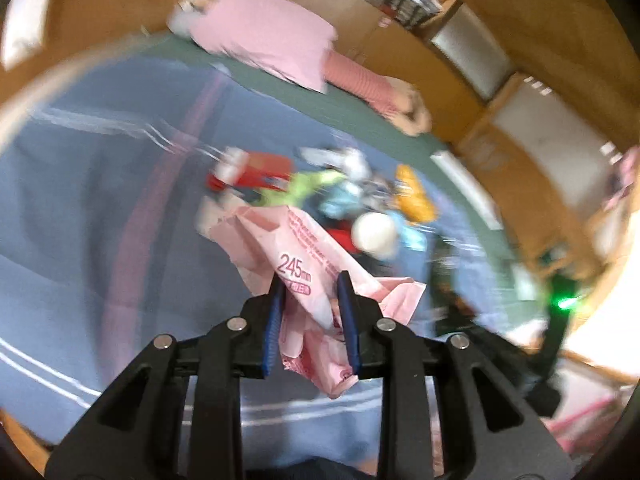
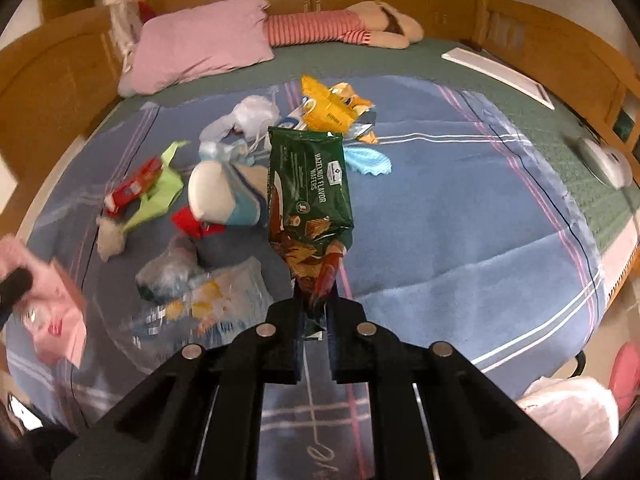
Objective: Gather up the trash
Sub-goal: 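Grasp the pink wrapper with the left tool while the right tool grasps the green snack bag, then carry both items over the white basket and open both tools to drop them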
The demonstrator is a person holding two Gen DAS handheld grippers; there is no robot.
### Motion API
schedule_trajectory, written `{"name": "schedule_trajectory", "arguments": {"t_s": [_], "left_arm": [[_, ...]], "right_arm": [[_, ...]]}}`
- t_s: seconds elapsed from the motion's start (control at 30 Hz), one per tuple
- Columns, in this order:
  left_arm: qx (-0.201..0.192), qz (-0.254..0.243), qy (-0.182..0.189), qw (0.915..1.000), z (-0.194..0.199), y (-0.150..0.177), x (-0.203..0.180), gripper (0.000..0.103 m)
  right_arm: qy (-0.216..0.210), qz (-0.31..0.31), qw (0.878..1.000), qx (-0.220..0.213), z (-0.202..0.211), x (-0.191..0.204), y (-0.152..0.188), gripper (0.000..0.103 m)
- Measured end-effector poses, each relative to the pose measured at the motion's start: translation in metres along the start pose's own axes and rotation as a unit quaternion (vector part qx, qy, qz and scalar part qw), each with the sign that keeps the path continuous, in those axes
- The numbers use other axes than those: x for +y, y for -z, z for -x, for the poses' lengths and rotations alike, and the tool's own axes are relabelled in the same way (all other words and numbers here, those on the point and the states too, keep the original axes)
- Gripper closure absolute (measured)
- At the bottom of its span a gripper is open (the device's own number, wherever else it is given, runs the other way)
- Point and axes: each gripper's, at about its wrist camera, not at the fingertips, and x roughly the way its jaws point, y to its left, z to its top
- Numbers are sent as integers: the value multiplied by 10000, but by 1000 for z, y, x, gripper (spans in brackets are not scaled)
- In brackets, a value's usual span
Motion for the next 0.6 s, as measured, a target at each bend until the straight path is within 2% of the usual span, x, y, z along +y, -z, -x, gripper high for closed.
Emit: {"name": "schedule_trajectory", "arguments": {"t_s": [0.17,0.27,0.33,0.37,0.43,0.53,0.57,0.6], "left_arm": [[-129,-449,302,9985,2,4,-18,76],[-136,-821,386,9958,2,8,-33,76],[-101,-979,517,9938,3,11,-41,76],[-78,-1033,578,9929,4,11,-44,76],[-70,-1251,460,9910,6,15,-59,76],[55,-1414,763,9870,12,27,-90,76],[110,-1542,905,9838,14,33,-104,76],[145,-1647,1012,9810,16,39,-115,76]], "right_arm": [[-105,-29,9998,-188,44,-31,14,93],[67,127,9994,-320,80,-55,31,93],[163,226,9993,-236,105,-79,48,93],[179,266,9994,-154,112,-88,58,93],[350,377,9986,121,125,-106,85,93],[408,313,9963,685,124,-126,122,91],[361,207,9941,1005,118,-132,137,89],[319,125,9895,1402,110,-137,154,79]]}}
